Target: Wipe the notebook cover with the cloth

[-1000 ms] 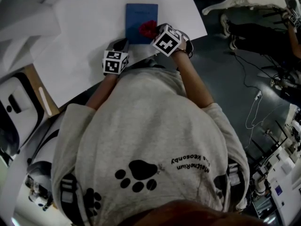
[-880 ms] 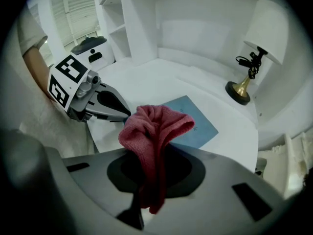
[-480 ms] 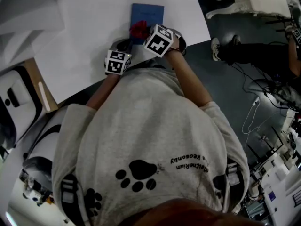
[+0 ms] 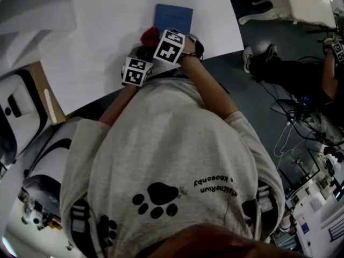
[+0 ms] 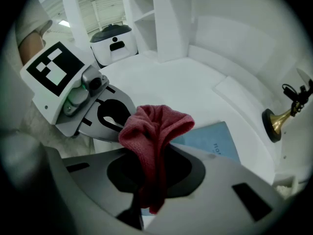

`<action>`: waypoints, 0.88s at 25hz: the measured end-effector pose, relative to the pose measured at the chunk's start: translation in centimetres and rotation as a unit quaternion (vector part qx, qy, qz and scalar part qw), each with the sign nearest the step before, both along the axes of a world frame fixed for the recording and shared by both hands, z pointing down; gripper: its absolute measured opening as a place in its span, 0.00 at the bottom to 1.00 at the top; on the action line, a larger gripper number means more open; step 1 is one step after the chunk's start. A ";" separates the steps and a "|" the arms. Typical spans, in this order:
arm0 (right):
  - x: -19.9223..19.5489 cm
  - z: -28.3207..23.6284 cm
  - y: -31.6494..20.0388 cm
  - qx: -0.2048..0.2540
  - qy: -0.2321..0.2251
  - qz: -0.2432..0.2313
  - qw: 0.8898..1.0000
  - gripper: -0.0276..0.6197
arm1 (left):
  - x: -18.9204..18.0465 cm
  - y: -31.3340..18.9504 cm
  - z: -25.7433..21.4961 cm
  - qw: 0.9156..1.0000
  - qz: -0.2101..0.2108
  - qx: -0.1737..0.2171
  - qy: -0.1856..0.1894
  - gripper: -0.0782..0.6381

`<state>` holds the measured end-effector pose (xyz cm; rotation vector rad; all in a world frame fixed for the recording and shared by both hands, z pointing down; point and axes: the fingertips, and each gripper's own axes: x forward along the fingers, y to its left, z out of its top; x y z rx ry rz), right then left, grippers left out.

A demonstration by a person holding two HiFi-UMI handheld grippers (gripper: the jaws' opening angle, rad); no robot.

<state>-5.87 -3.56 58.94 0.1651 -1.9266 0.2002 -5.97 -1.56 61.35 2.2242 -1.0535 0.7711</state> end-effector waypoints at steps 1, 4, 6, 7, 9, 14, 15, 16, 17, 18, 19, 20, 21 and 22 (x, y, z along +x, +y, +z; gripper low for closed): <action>0.1 0.4 -0.1 -0.003 0.004 -0.003 1.000 0.15 | 0.2 -0.2 0.0 1.000 0.000 0.000 -0.001 0.13; 0.8 1.4 -0.3 -0.013 0.017 -0.010 1.000 0.15 | 0.9 -0.7 0.1 1.000 0.002 0.000 -0.004 0.13; 1.0 1.6 -0.4 -0.016 0.023 -0.011 1.000 0.15 | 1.1 -0.8 0.2 1.000 0.003 0.000 -0.004 0.13; 1.0 1.6 -0.4 -0.018 0.025 -0.011 0.999 0.15 | 1.1 -0.9 0.2 1.000 0.002 0.000 -0.004 0.13; 1.3 1.6 -0.5 -0.021 0.027 -0.009 0.999 0.15 | 1.2 -0.9 0.1 1.000 0.002 0.001 -0.005 0.13; 3.2 1.4 -0.3 -0.026 0.033 0.007 0.999 0.15 | 1.3 -0.9 0.0 1.000 0.001 0.000 -0.005 0.13; 3.7 1.4 -0.2 -0.027 0.034 0.012 0.999 0.15 | 1.3 -0.9 -0.1 1.000 0.001 0.001 -0.005 0.13; 4.2 1.3 -0.2 -0.027 0.035 0.016 0.999 0.15 | 1.3 -0.9 -0.1 1.000 0.001 0.001 -0.006 0.13; 4.7 1.3 -0.1 -0.027 0.035 0.021 0.999 0.15 | 1.3 -0.9 -0.2 1.000 0.001 0.001 -0.006 0.13; 5.1 1.3 -0.1 -0.028 0.036 0.027 0.999 0.15 | 1.3 -0.8 -0.2 1.000 0.000 0.001 -0.007 0.13; 5.6 1.3 0.0 -0.028 0.036 0.032 0.998 0.15 | 1.3 -0.9 -0.2 1.000 0.000 0.000 -0.007 0.13; 6.0 1.3 0.0 -0.029 0.036 0.038 0.998 0.15 | 1.3 -0.9 -0.1 1.000 0.000 0.000 -0.007 0.13; 6.4 1.3 -0.1 -0.029 0.037 0.043 0.998 0.15 | 1.3 -1.0 0.0 1.000 0.000 0.001 -0.007 0.13; 6.9 1.3 -0.1 -0.030 0.038 0.047 0.998 0.15 | 1.2 -1.1 0.2 1.000 0.001 0.003 -0.008 0.13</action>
